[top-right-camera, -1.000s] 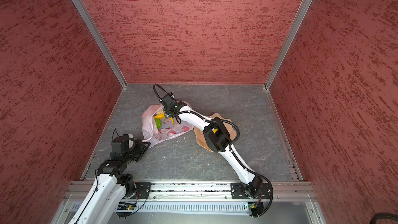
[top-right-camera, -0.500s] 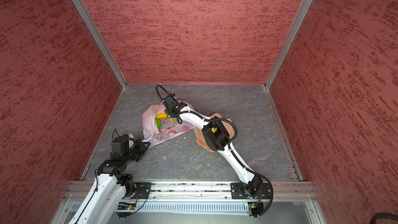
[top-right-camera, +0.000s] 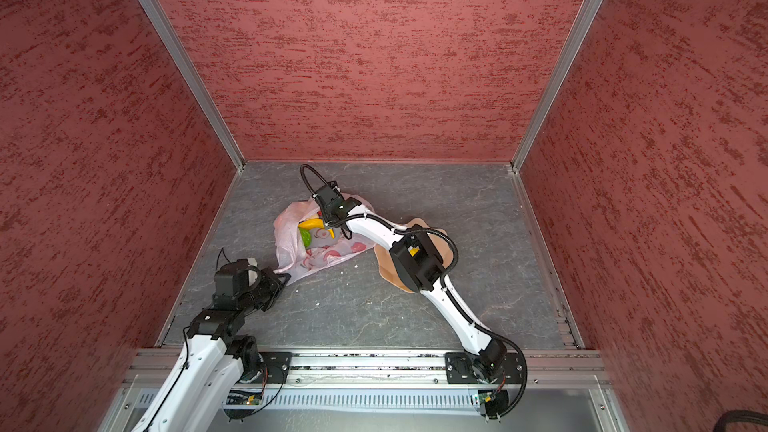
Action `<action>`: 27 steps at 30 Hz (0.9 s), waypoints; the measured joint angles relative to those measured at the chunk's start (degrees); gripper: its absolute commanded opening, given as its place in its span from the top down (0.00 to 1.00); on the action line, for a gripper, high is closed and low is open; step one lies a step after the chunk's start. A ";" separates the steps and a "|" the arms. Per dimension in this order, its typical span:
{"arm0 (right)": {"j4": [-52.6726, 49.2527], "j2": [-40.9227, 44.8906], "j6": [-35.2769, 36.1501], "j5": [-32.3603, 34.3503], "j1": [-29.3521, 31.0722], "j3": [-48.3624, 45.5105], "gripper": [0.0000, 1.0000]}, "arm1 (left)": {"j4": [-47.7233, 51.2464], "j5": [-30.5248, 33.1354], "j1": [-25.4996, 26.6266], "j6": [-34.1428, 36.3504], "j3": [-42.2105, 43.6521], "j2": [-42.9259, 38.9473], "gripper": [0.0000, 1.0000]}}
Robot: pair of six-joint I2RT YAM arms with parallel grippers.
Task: Take the fake fruits out of the plastic bag
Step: 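Reach into the bag and grasp the cream-coloured fruit with the right gripper, then lift the cream fruit out of the bag and carry it over the bowl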
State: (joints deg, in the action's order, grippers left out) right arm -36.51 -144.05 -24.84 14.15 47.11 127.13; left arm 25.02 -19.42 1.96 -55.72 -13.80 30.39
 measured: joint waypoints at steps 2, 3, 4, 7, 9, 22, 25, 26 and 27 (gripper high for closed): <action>0.07 1.14 0.46 0.00 0.44 -1.55 0.52 | -0.46 0.00 0.02 -0.02 0.00 0.68 0.97; 0.13 1.77 0.72 0.00 0.76 -2.34 0.52 | -0.66 0.00 0.02 -0.02 0.00 0.98 0.97; 0.24 2.54 1.09 0.00 1.16 -3.19 0.52 | -0.76 0.02 0.04 -0.02 0.00 1.18 0.97; 0.52 5.55 1.75 -0.02 2.54 -6.49 0.53 | -1.01 0.04 0.04 -0.02 -0.02 1.16 0.97; 1.27 8.28 2.25 -0.09 3.61 -9.51 0.54 | -1.05 0.04 0.04 -0.02 -0.02 1.14 0.97; 5.01 24.17 4.13 -6.29 7.65 -22.77 0.56 | -1.05 0.09 0.04 -0.02 -0.04 0.92 0.97; 5.29 27.34 4.28 -8.70 7.96 -24.85 0.57 | -1.11 0.09 0.04 -0.02 -0.04 1.11 0.97; 5.35 28.52 4.31 -9.33 7.98 -25.55 0.57 | -1.16 0.09 0.04 -0.02 -0.02 1.22 0.97; 5.40 29.81 4.33 -9.97 8.02 -26.32 0.57 | -1.25 0.09 0.04 -0.02 -0.04 1.33 0.97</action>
State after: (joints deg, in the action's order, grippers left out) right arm -31.11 -114.24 -20.51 4.19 55.13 100.82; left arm 23.77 -19.33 2.00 -55.75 -13.85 31.73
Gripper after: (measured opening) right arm 0.559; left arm 0.049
